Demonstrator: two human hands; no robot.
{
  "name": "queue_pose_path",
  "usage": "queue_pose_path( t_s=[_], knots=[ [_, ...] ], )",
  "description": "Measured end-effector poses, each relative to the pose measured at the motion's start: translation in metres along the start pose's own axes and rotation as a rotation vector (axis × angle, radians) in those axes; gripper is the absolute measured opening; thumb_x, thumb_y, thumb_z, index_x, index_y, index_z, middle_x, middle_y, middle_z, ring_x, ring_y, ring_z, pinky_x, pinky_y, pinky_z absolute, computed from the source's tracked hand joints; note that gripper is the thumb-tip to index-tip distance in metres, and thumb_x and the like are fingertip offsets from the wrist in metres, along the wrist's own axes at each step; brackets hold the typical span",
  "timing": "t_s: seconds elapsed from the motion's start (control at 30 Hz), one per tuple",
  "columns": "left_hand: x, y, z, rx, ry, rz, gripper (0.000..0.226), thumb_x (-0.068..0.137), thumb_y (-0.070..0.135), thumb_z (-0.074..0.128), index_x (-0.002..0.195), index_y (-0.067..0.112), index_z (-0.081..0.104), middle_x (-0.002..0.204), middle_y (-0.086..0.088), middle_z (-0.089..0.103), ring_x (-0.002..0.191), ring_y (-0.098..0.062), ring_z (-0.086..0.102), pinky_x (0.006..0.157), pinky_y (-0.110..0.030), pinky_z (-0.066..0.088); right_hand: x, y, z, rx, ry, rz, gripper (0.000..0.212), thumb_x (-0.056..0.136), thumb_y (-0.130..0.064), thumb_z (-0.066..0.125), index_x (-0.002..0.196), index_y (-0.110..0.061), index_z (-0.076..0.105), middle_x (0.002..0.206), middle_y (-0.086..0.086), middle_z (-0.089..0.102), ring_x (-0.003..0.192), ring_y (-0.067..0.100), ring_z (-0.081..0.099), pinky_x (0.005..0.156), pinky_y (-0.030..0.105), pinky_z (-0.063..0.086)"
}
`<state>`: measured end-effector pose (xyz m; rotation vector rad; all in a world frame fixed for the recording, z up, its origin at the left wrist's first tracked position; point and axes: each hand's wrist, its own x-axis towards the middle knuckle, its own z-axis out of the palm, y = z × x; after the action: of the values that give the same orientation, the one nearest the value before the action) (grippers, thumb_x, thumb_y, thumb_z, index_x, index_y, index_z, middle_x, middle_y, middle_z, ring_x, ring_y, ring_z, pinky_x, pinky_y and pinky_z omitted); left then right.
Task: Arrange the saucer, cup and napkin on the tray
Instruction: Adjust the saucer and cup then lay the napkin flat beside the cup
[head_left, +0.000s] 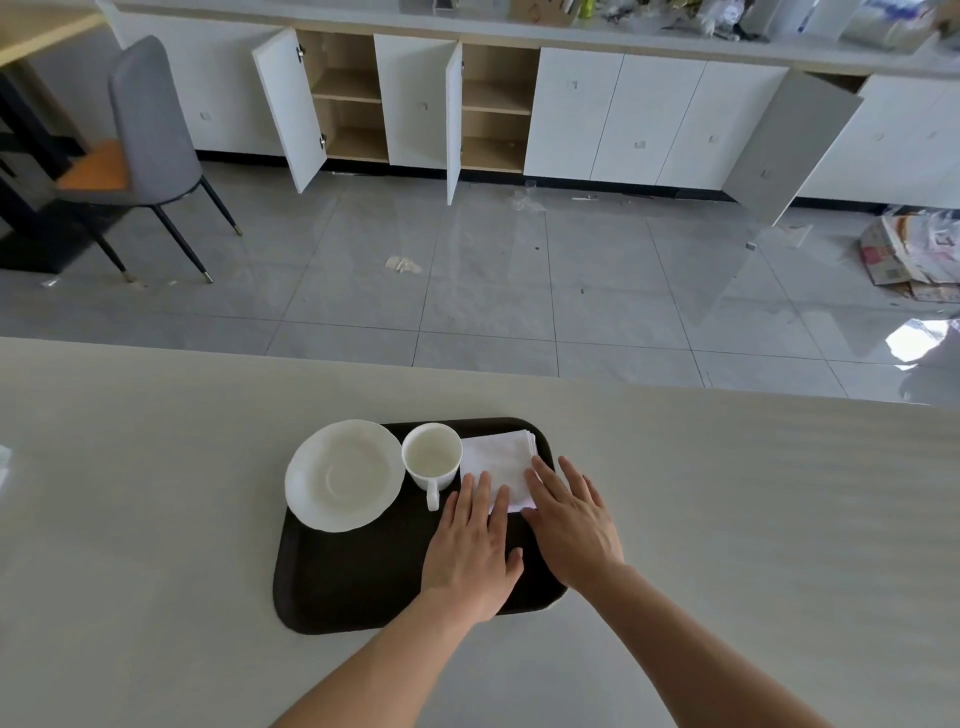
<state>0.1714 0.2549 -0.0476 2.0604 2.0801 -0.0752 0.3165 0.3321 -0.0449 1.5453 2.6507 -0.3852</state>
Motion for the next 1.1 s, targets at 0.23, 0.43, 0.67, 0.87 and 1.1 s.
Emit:
queue_pose_path(
  t_s=[0.23,0.43,0.67,0.87,1.1],
  knots=[
    [-0.025,0.003,-0.028,0.005,0.079,0.062,0.072,0.098,0.044,0.031,0.154,0.01,0.002,0.164,-0.019,-0.003,0.151,-0.032,-0.006,0.123,-0.043,0.004,-0.009,-0.015,-0.027,0.075,0.108,0.036,0.047,0.097,-0.038,0.048,0.142,-0.022,0.047,0.155,-0.003,0.043,0.148,0.024,0.027,0.118,0.038,0.024],
    [-0.052,-0.007,-0.058,-0.002,0.249,0.038,0.071,0.096,0.043,0.034,0.154,0.008,0.014,0.163,-0.019,0.01,0.151,-0.032,0.004,0.122,-0.044,0.013,-0.025,-0.034,-0.054,0.098,0.209,0.009,0.047,0.092,-0.034,0.058,0.136,-0.02,0.054,0.143,-0.004,0.056,0.136,0.021,0.042,0.108,0.038,0.037],
    [-0.068,-0.039,-0.099,0.039,0.358,-0.051,0.07,0.095,0.043,0.039,0.152,0.008,0.018,0.161,-0.021,0.017,0.15,-0.037,0.011,0.121,-0.049,0.017,-0.034,-0.064,-0.088,0.067,0.25,-0.043,0.053,0.096,-0.038,0.052,0.146,-0.023,0.044,0.15,-0.006,0.048,0.14,0.02,0.037,0.109,0.037,0.036],
    [-0.077,-0.067,-0.129,0.054,0.381,-0.135,0.076,0.096,0.05,0.033,0.154,0.007,0.01,0.162,-0.023,0.007,0.15,-0.039,0.001,0.122,-0.051,0.009,-0.035,-0.094,-0.124,0.035,0.297,-0.116,0.052,0.098,-0.041,0.05,0.147,-0.024,0.042,0.152,-0.005,0.047,0.141,0.02,0.035,0.11,0.039,0.035],
    [-0.087,-0.097,-0.199,0.075,0.529,-0.183,0.079,0.095,0.057,0.027,0.154,0.011,0.003,0.163,-0.021,0.002,0.15,-0.039,-0.002,0.122,-0.05,0.009,-0.027,-0.136,-0.194,0.021,0.412,-0.189,0.055,0.097,-0.044,0.051,0.147,-0.025,0.04,0.148,-0.004,0.05,0.138,0.022,0.039,0.106,0.043,0.04]
  ],
)
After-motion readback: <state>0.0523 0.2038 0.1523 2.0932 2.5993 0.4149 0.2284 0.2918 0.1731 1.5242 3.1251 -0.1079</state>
